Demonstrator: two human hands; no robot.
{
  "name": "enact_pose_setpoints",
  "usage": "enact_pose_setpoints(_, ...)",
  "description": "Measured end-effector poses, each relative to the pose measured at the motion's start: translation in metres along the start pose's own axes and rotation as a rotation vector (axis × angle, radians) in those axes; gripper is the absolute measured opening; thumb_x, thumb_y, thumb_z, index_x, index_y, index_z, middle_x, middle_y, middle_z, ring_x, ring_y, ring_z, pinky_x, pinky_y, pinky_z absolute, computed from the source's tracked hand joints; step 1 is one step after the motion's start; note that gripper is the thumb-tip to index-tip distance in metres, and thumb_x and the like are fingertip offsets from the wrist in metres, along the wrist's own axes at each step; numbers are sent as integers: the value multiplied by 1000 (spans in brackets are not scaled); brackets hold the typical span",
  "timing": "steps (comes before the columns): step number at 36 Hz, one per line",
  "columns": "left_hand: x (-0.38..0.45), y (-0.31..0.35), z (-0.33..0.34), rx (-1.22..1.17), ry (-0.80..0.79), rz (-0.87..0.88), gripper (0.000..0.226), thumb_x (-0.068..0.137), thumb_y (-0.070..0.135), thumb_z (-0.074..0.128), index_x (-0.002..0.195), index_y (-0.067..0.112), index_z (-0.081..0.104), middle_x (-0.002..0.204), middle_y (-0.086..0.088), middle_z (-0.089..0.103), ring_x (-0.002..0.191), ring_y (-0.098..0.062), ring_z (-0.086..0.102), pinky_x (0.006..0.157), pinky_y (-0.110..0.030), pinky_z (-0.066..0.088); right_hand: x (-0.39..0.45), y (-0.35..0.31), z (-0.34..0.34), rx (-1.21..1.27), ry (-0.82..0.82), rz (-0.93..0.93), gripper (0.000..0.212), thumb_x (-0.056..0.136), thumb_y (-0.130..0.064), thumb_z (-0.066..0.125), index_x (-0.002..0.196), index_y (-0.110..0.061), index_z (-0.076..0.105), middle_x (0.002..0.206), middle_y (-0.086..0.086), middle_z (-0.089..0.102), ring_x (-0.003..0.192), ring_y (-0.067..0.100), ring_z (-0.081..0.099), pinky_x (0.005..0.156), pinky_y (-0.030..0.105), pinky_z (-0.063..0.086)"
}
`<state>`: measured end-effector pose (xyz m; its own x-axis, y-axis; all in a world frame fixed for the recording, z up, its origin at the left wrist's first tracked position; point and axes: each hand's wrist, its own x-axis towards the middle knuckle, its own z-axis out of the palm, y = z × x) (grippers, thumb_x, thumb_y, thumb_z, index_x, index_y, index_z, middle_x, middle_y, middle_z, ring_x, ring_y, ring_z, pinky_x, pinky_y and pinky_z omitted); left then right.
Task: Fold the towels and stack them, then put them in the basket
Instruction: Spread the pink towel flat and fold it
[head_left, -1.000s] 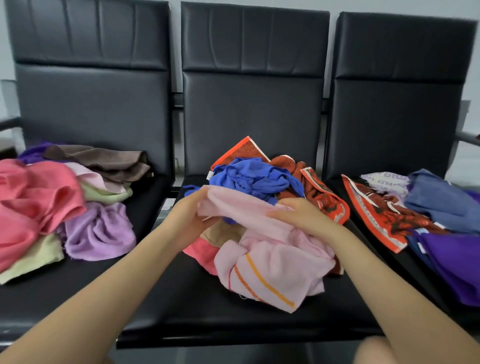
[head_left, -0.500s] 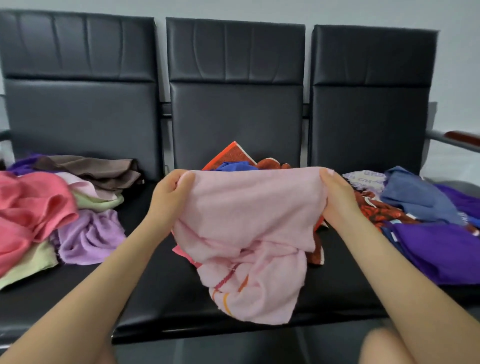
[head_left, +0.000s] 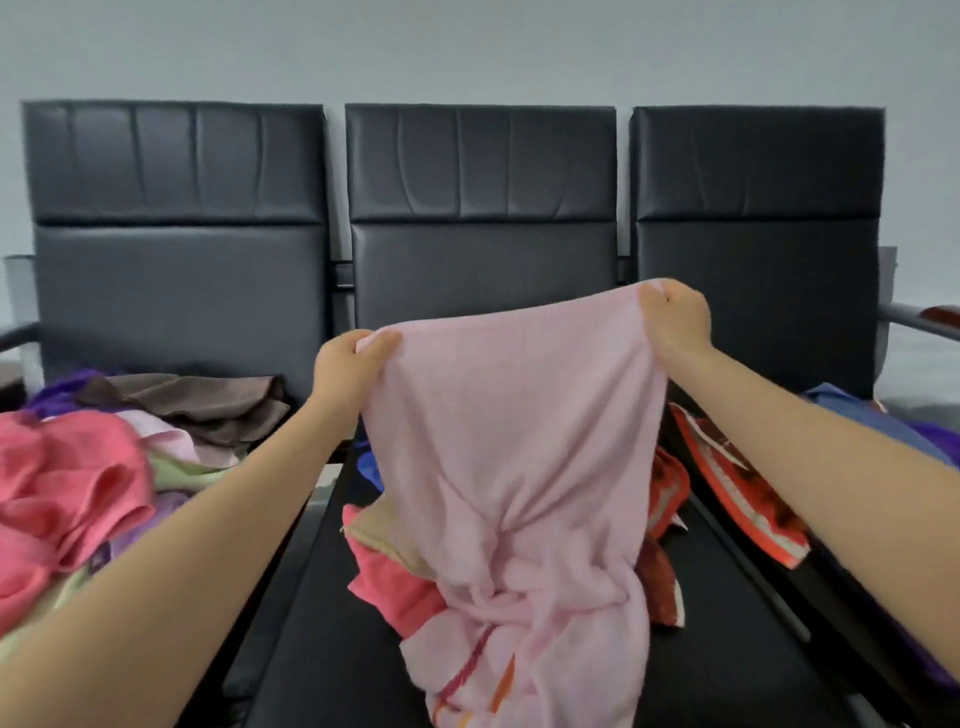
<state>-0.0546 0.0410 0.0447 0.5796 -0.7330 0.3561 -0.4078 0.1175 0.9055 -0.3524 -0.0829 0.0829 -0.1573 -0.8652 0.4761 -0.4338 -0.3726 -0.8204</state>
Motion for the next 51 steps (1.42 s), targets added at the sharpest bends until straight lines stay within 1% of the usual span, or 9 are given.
enact_pose_setpoints(6, 79, 5, 33, 167, 47, 16, 21, 85, 32, 51, 70, 17, 49, 69, -2, 45, 67, -22, 40, 57, -30, 30, 68, -1, 52, -74, -15, -18, 24, 97, -18, 38, 93, -16, 61, 99, 9, 61, 99, 31, 55, 75, 31, 38)
enact_pose_setpoints(8, 89, -16, 50, 297, -52, -67, 32, 89, 35, 53, 113, 15, 61, 105, -10, 62, 95, -28, 58, 77, -30, 43, 69, 18, 75, -92, -108, 116, 42, 99, -25, 44, 139, -11, 46, 135, 13, 54, 124, 32, 50, 95, 32, 39)
enact_pose_setpoints(11, 73, -59, 74, 382, -197, -271, 67, 93, 41, 55, 146, 7, 31, 141, -15, 47, 124, -34, 50, 99, -35, 42, 42, 55, 98, -178, -271, 244, 63, 98, -35, 47, 151, -11, 25, 147, 13, 44, 133, 31, 43, 104, 34, 36)
enact_pose_setpoints(17, 12, -103, 72, 424, -224, -353, 60, 82, 49, 48, 131, 15, 50, 134, -17, 51, 121, -37, 49, 103, -43, 41, -22, 111, 89, -313, -410, 165, 34, 91, -31, 46, 115, -12, 60, 120, 14, 61, 112, 34, 57, 87, 35, 46)
enact_pose_setpoints(24, -60, -82, 39, 329, -163, -302, 47, 91, 39, 56, 128, 10, 55, 124, -8, 58, 115, -27, 54, 89, -32, 42, -98, 92, 27, -165, -329, 120, 27, 95, -20, 48, 99, 1, 65, 97, 22, 64, 89, 38, 60, 66, 36, 46)
enact_pose_setpoints(29, -116, -68, 18, 339, -223, -315, 44, 89, 48, 57, 71, 8, 50, 67, -3, 58, 73, -24, 56, 74, -36, 43, -132, 63, -16, -129, -501, 235, 31, 95, -26, 47, 95, -4, 69, 84, 10, 67, 72, 23, 60, 71, 38, 52)
enact_pose_setpoints(36, -168, -67, 15, 427, -471, -411, 75, 86, 69, 43, 137, 14, 51, 129, -12, 59, 123, -32, 50, 108, -41, 35, -185, 44, -47, -549, -820, 300, 43, 96, -51, 44, 80, -14, 61, 73, 0, 67, 51, 14, 58, 46, 21, 37)
enact_pose_setpoints(45, -182, -59, 25, 245, -368, -444, 40, 91, 45, 60, 102, 7, 68, 84, 2, 59, 95, -21, 58, 75, -24, 36, -225, 65, -54, -225, -977, 492, 39, 85, -50, 66, 108, -19, 63, 95, -2, 66, 73, 12, 58, 57, 21, 42)
enact_pose_setpoints(51, -183, -57, 35, 131, -352, -337, 34, 91, 32, 61, 70, 7, 54, 70, -1, 52, 70, -16, 51, 64, -26, 39, -229, 63, -41, -183, -888, 184, 18, 88, -31, 67, 92, -14, 65, 95, -2, 65, 86, 14, 60, 65, 24, 43)
